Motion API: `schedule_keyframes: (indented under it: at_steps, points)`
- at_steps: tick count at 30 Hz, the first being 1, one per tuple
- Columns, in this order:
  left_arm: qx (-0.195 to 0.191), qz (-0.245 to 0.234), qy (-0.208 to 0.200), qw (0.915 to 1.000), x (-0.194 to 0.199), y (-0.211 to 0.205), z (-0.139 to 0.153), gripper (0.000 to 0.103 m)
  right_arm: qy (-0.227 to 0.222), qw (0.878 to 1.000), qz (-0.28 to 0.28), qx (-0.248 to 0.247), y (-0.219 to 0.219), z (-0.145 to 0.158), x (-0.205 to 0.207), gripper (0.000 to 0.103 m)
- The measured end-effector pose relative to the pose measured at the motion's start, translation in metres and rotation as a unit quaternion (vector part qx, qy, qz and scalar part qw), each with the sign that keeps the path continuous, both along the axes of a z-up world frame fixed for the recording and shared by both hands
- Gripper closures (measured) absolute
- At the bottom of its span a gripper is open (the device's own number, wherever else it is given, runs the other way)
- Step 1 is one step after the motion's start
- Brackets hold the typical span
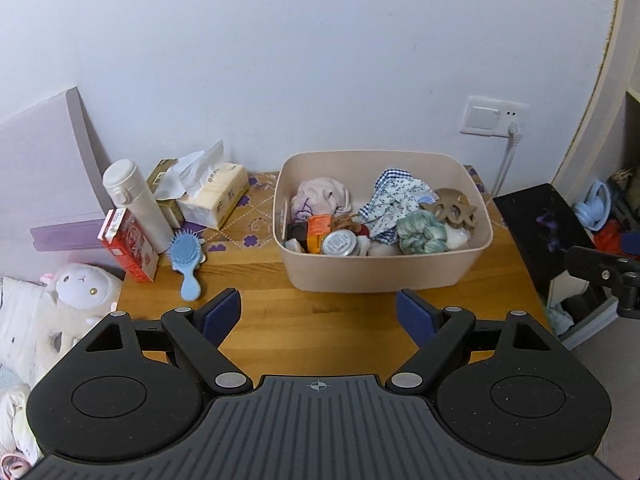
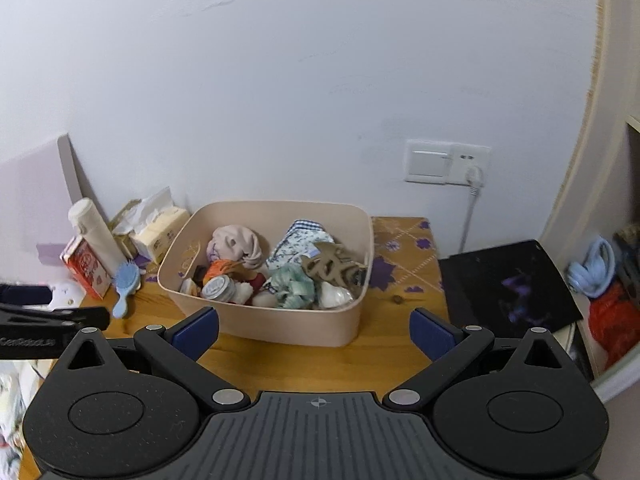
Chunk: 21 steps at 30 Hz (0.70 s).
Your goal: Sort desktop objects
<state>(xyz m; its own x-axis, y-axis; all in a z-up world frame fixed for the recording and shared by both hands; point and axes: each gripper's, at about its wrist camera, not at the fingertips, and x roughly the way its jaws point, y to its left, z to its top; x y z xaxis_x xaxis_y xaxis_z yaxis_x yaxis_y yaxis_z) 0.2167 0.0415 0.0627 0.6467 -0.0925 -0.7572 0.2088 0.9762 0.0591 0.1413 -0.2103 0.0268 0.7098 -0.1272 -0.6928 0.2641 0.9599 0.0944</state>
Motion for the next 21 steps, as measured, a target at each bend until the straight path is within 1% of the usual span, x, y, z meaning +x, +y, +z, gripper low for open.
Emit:
schedule_keyframes:
  at_steps: [3, 9, 15, 21]
  points:
    - [0.001, -0.002, -0.007, 1.0000, -0.018, 0.004, 0.006, 0.017, -0.002, 1.000, -0.008, -0.001, -0.005, 0.001, -0.021, 0.000]
    - [0.001, -0.007, -0.014, 0.9999, -0.051, 0.007, 0.016, 0.017, 0.003, 0.999, -0.023, -0.024, -0.011, 0.011, -0.060, 0.000]
    - [0.000, -0.015, -0.023, 0.9996, -0.081, 0.005, 0.030, 0.017, 0.000, 0.999, -0.041, -0.024, -0.014, 0.023, -0.096, 0.000]
    - [-0.003, -0.025, -0.023, 0.9994, -0.110, 0.001, 0.044, 0.017, 0.003, 0.999, -0.038, -0.024, -0.007, 0.034, -0.124, 0.000]
